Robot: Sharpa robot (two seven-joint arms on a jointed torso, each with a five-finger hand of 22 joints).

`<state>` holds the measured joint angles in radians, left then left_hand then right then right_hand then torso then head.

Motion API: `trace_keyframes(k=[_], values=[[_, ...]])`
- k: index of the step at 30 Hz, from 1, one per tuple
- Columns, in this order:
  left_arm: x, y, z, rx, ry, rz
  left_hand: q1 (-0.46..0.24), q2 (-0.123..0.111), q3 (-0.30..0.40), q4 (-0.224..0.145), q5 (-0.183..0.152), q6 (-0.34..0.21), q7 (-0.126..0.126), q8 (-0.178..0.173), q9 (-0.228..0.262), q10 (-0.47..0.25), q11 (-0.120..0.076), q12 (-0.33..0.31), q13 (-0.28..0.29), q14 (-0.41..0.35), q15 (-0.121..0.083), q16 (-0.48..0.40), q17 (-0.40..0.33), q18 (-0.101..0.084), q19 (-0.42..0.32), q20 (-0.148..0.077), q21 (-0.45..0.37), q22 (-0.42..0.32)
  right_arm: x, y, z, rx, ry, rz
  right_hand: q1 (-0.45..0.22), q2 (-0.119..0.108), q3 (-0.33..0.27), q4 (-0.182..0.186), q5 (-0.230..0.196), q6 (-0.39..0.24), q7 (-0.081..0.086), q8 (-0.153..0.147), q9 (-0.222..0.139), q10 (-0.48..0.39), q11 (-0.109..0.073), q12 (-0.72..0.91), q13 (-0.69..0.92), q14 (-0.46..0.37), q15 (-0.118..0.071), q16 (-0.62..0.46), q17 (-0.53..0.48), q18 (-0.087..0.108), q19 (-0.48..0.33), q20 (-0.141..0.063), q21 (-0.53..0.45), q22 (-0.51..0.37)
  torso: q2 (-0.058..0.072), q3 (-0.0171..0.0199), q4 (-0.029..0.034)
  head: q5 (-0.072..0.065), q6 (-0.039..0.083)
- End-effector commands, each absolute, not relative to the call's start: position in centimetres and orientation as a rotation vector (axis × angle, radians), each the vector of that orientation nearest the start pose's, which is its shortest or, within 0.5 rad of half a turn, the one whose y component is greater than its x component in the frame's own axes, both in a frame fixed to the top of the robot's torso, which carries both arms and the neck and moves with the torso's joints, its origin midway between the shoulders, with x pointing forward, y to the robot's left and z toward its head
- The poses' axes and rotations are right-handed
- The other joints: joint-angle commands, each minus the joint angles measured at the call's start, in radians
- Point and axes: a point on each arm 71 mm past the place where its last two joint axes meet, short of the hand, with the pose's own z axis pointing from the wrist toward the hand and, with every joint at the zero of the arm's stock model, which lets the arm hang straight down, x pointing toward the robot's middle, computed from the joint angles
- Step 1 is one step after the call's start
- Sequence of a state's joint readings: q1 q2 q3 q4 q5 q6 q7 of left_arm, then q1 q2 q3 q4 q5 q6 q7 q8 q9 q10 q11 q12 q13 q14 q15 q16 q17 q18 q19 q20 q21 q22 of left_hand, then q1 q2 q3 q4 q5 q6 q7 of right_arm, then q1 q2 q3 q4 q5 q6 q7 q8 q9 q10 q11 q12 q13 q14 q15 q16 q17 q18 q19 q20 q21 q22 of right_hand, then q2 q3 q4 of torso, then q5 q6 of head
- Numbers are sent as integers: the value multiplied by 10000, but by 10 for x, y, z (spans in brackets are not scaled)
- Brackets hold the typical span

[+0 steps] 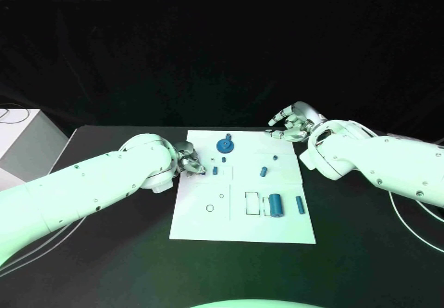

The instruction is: Assemble the parts on the task board

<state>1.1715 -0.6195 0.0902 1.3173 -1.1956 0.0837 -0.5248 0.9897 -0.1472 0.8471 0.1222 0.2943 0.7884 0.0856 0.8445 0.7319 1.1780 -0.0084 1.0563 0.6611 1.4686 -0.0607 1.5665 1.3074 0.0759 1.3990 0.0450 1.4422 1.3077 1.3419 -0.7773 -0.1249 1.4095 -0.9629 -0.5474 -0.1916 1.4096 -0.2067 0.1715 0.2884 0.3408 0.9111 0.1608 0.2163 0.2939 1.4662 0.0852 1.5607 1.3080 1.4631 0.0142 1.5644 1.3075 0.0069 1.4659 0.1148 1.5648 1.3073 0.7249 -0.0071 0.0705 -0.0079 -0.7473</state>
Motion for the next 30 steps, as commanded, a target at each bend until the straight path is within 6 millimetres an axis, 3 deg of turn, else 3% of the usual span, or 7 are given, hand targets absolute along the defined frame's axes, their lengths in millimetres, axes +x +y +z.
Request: trace_keyframes(k=[1,30], values=[[524,163,-208,-1581,21907,-4053,-15,104,2093,-2129,46,202,-176,41,-12,79,-8,46,6,1019,-60,39,2625,-137,56,-1,56,65,527,-222,-149,4152,15687,6711,-66,8,-62,-8,58,-77,26,69,10,927,-43,-8,2510,1077,-70,64,2633,-69,1049,-55,60,2635,2,-2,2,4,-1],[525,159,-209,-1290,21741,-3766,-200,172,2113,-2270,275,189,-193,196,-94,172,-26,157,113,1022,-77,43,2634,-156,113,-18,100,148,526,-222,-149,4162,15687,6716,-66,8,-62,-8,58,-77,26,69,10,927,-43,-8,2510,1077,-70,64,2633,-69,1049,-55,60,2635,14,-1,-7,-2,-37]])
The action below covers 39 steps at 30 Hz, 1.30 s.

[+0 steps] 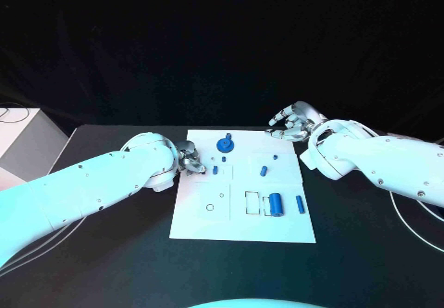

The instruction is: Assemble the parts on the task board

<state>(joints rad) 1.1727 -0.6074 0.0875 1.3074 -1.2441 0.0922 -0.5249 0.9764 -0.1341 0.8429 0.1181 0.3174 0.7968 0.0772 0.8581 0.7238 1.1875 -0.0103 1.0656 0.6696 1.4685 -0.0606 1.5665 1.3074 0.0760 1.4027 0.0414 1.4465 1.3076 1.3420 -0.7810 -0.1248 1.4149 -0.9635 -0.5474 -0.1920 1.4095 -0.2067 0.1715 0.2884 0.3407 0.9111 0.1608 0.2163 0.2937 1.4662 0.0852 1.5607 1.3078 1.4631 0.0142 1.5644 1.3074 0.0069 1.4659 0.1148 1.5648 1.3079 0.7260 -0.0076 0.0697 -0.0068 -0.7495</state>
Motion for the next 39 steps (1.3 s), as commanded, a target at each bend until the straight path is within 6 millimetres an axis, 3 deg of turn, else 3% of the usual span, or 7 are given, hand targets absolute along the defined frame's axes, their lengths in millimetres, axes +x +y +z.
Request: trace_keyframes(k=[1,11,21,29,39], values=[[525,159,-209,-1284,21747,-3767,-67,41,2154,-2229,44,105,-110,59,-13,78,-6,64,28,1023,-78,43,2634,-158,76,18,56,150,526,-222,-149,4163,15687,6715,-66,8,-62,-8,58,-77,26,69,12,927,-43,-8,2512,1077,-70,64,2634,-69,1049,-55,60,2629,2,3,5,-16,-18],[523,159,-212,-1029,22073,-3679,-121,51,2148,-2278,110,107,-121,104,-42,123,-16,118,98,1023,-85,43,2634,-162,88,14,65,168,526,-223,-149,4165,15695,6710,-66,8,-62,-8,58,-77,26,69,12,927,-43,-8,2512,1077,-70,64,2634,-69,1049,-55,60,2629,-14,5,13,-9,-52],[522,157,-214,-855,22310,-3641,-392,111,1732,-2204,165,254,-227,307,-231,608,-95,593,806,1023,-127,43,2634,-184,143,-15,92,254,526,-223,-149,4168,15696,6704,-95,6,-71,-4,88,-94,22,112,24,928,-47,-7,2513,1077,-74,64,2634,-69,1049,-59,60,2629,-1,2,8,-13,-43],[524,156,-213,-1035,22153,-3698,-523,284,1311,-1878,-13,277,-291,402,-449,719,-139,619,864,1023,-163,43,2634,-195,175,-51,87,287,526,-222,-149,4162,15694,6715,-95,6,-71,-4,88,-94,22,112,24,928,-47,-7,2513,1077,-74,64,2634,-69,1049,-59,60,2629,-2,0,13,-7,-16],[528,156,-214,-1128,22163,-3638,-526,313,1260,-1835,-39,276,-299,414,-481,726,-146,614,858,1023,-167,43,2634,-197,182,-55,88,295,526,-222,-149,4155,15702,6722,-95,6,-71,-4,88,-94,22,112,24,928,-47,-7,2513,1077,-74,64,2634,-69,1049,-59,60,2629,1,4,5,7,1]])
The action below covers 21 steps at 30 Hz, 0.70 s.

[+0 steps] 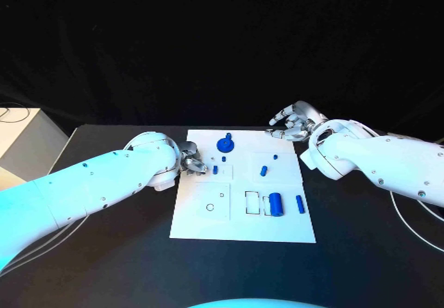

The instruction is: Assemble the parts on the task board

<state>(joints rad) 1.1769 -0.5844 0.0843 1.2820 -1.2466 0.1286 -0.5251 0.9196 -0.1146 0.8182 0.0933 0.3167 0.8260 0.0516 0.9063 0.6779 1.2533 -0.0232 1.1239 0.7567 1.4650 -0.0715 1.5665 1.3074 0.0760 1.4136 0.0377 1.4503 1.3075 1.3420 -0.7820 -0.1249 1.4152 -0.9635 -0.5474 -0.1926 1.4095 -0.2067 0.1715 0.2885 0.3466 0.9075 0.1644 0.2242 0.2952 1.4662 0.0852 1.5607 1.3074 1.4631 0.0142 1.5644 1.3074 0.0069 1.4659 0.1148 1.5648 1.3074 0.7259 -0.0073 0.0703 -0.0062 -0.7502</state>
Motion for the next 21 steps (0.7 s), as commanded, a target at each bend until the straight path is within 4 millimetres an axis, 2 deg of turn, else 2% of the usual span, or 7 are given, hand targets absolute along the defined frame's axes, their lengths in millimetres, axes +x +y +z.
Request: trace_keyframes(k=[1,9,21], values=[[528,156,-215,-1118,22187,-3636,42,122,1500,-1581,-38,-18,-43,-67,-27,71,-18,35,-4,1058,-59,43,2634,-196,70,-19,47,291,526,-222,-149,4154,15703,6723,-96,7,-71,-4,31,-59,-14,34,10,928,-47,-7,2517,1077,-74,64,2634,-69,1049,-59,60,2634,2,1,-1,1,7],[528,153,-215,-1030,22333,-3665,25,99,1354,-1521,-88,-35,-50,-43,-86,81,-20,39,14,1058,-62,43,2634,-197,71,-24,40,289,526,-222,-149,4151,15705,6725,-104,14,-70,-1,41,-63,-15,43,12,930,-48,-6,2518,1077,-75,64,2634,-69,1049,-60,60,2634,-4,-1,7,-17,-16],[531,151,-218,-1053,22434,-3590,-1,-83,857,-1344,-110,-55,-95,40,-255,112,-47,53,50,1058,-78,43,2634,-199,81,-37,23,292,526,-222,-149,4146,15704,6739,-104,14,-70,-1,41,-63,-15,43,12,930,-48,-6,2518,1077,-75,64,2634,-69,1049,-60,60,2634,16,-5,-10,-34,-18]])
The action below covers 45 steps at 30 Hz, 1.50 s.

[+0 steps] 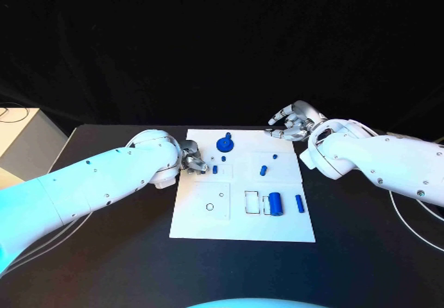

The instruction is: Assemble the parts on the task board

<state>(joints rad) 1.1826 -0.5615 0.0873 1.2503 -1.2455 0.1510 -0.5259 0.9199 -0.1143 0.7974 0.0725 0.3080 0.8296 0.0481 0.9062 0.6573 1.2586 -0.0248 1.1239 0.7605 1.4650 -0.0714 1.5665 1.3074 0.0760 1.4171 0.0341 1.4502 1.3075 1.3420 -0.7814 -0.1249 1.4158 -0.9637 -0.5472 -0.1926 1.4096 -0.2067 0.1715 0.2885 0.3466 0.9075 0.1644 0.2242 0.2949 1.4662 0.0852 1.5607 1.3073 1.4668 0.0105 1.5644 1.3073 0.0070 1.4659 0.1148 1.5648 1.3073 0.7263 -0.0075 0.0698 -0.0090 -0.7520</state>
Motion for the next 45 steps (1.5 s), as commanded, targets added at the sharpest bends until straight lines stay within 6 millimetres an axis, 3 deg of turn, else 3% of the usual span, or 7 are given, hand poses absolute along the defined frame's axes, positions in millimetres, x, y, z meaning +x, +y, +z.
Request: trace_keyframes(k=[1,10,25,36,45], values=[[532,151,-218,-1062,22437,-3575,-2,-108,1013,-1119,-24,-94,-66,47,-67,58,-33,52,10,1058,-81,43,2634,-199,44,-3,21,289,526,-222,-149,4146,15705,6740,-104,14,-70,-1,41,-63,-15,43,14,930,-48,-6,2519,1040,-38,64,2635,-70,1049,-60,60,2635,5,-2,-1,-7,-3],[533,153,-219,-1114,22432,-3500,19,-333,-163,-434,-113,-8,-123,141,-480,45,-71,62,54,1058,-115,43,2634,-202,63,-38,-8,290,526,-221,-149,4135,15707,6761,-104,14,-70,-1,41,-63,-15,43,14,930,-48,-6,2519,1040,-38,64,2635,-70,1049,-60,60,2635,-11,-6,12,-13,-19],[534,158,-219,-1055,22446,-3315,94,-550,-758,-90,-130,37,-129,181,-709,28,-74,67,75,1058,-119,43,2634,-204,72,-45,-20,294,525,-222,-149,4147,15689,6753,-104,14,-70,-1,41,-63,-15,43,14,930,-48,-6,2519,1040,-38,64,2635,-70,1049,-60,60,2635,-15,-8,17,-32,-38],[535,162,-219,-1081,22337,-3186,252,-713,-2099,817,-151,119,-119,286,-1087,45,-63,93,144,1058,-112,43,2634,-213,108,-42,-20,338,525,-223,-148,4159,15646,6753,-104,14,-70,-1,41,-63,-15,43,14,930,-48,-6,2519,1040,-38,64,2635,-70,1049,-60,60,2635,-5,-12,9,-33,-26],[536,166,-219,-1096,22211,-3045,316,-788,-2623,1285,-142,140,-120,328,-1241,62,-65,100,171,1058,-118,43,2634,-215,122,-48,-20,352,525,-224,-148,4171,15604,6748,-121,11,-72,-3,63,-81,-16,68,20,919,-50,-16,2508,1040,-41,64,2635,-70,1049,-63,60,2635,-16,-19,18,-49,-40]])
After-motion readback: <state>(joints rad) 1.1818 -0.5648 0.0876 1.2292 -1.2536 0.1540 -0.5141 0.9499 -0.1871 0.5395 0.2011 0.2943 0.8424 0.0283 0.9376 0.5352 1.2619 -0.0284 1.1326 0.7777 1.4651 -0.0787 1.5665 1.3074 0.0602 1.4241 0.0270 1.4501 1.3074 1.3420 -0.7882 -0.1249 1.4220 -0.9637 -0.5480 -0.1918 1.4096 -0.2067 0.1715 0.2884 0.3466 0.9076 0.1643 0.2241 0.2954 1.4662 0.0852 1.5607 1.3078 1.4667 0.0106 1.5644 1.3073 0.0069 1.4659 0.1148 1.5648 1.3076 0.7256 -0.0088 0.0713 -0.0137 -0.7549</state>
